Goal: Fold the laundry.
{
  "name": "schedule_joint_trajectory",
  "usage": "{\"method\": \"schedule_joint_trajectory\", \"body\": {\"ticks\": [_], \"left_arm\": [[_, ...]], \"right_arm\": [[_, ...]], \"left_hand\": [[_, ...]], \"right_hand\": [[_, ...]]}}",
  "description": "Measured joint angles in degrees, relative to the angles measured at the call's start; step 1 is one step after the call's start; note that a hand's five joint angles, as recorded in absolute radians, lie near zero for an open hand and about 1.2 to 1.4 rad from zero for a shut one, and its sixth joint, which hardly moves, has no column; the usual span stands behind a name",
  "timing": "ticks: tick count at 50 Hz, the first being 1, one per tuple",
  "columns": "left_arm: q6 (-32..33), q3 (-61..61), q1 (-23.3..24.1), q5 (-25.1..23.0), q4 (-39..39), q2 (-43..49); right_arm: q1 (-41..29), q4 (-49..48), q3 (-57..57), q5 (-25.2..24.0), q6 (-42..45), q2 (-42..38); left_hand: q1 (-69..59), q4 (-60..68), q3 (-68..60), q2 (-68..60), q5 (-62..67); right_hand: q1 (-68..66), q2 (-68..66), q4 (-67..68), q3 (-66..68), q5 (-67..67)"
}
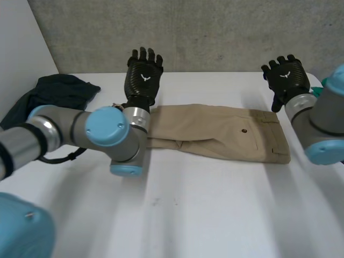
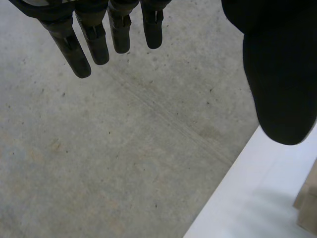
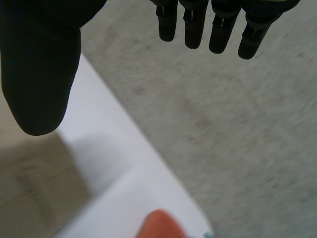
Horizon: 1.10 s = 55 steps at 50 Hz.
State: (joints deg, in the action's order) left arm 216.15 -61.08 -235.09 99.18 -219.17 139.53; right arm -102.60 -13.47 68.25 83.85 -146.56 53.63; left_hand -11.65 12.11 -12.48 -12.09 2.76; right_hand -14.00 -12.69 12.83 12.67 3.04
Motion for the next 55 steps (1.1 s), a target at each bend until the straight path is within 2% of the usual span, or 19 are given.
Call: {"method": "schedule_joint_trajectory", "body": {"ticks": [7, 10, 19, 24, 25, 27, 28, 33, 37, 41, 45, 50, 53, 55], "left_arm": [[-6.97, -15.12, -0.05, 0.4, 5.55, -12.46], [-10.54, -19.18, -0.05, 0.35, 8.58, -15.59], [-19.29, -23.86, -0.1, 0.06, 15.68, -17.67], [-20.26, -24.08, -0.17, 0.02, 16.47, -17.34], [-20.31, -24.07, -0.21, 0.02, 16.54, -17.23], [-20.25, -24.02, -0.3, 0.02, 16.51, -17.15], [-20.2, -24.01, -0.34, 0.02, 16.5, -17.14], [-19.99, -24.0, -0.53, 0.08, 16.53, -17.47], [-19.93, -24.47, -0.67, 0.05, 16.9, -19.13], [-19.97, -25.43, -0.94, -0.05, 17.15, -21.3], [-20.04, -27.22, -1.51, -0.21, 17.28, -24.41], [-20.06, -29.59, -2.37, -0.43, 17.3, -27.36], [-20.07, -30.79, -2.86, -0.5, 17.3, -28.58], [-20.07, -31.52, -3.17, -0.51, 17.3, -29.15]], "right_arm": [[2.7, 19.6, 5.68, -4.3, -5.25, 6.99], [3.68, 22.62, 7.71, -6.01, -6.34, 7.27], [4.98, 16.16, 10.86, -7.37, -6.33, 1.6], [5.04, 13.64, 10.1, -6.69, -5.27, -1.74], [5.08, 12.98, 9.55, -6.24, -4.61, -2.96], [5.19, 12.44, 8.99, -5.49, -3.79, -3.95], [5.27, 12.25, 8.85, -5.07, -3.5, -4.15], [6.31, 10.86, 9.12, -2.46, -2.49, -4.05], [8.51, 6.83, 11.86, 0.46, -0.85, 0.92], [9.27, 5.27, 13.98, 1.0, 3.63, 6.28], [9.17, 4.88, 14.8, 0.96, 14.1, 9.47], [7.61, 4.27, 13.62, 0.08, 26.5, 9.72], [4.16, 2.77, 11.95, -2.63, 33.05, 8.4], [0.21, 0.48, 10.49, -6.94, 36.47, 6.39]], "left_hand": [[0.0, -0.01, 0.0, 0.0, 0.0], [0.0, -0.01, 0.0, 0.0, 0.0], [0.0, -0.01, 0.0, 0.0, 0.0], [0.0, -0.01, 0.0, 0.0, 0.0], [0.0, -0.01, 0.0, 0.0, 0.0], [0.0, -0.01, 0.0, 0.0, 0.0], [0.0, -0.01, 0.0, 0.0, 0.0], [0.0, -0.01, 0.0, 0.0, 0.0], [0.0, -0.01, 0.0, 0.0, 0.0], [0.0, -0.01, 0.0, 0.0, 0.0], [0.0, -0.01, 0.0, 0.0, 0.0], [0.0, -0.01, 0.0, 0.03, 0.0], [0.0, -0.01, 0.0, 0.03, 0.0], [0.0, -0.01, 0.0, 0.03, 0.0]], "right_hand": [[-0.22, -1.04, 0.95, 1.3, 1.34], [-0.64, -3.03, 2.77, 3.19, 3.31], [-5.93, -6.99, 7.76, 8.07, 8.17], [-16.86, -19.55, 19.09, 19.39, 18.9], [-25.56, -33.02, 32.73, 32.98, 32.39], [-34.06, -46.64, 48.41, 48.46, 47.07], [-35.34, -48.54, 51.55, 51.55, 49.49], [-35.33, -53.26, 55.78, 55.04, 52.54], [-35.33, -54.27, 55.96, 55.25, 53.48], [-35.33, -54.67, 55.99, 55.25, 54.0], [-35.33, -54.75, 56.02, 55.25, 54.35], [-35.33, -54.96, 56.04, 55.25, 54.36], [-35.33, -54.97, 56.11, 55.25, 54.44], [-35.33, -54.97, 56.16, 55.25, 54.44]]}}
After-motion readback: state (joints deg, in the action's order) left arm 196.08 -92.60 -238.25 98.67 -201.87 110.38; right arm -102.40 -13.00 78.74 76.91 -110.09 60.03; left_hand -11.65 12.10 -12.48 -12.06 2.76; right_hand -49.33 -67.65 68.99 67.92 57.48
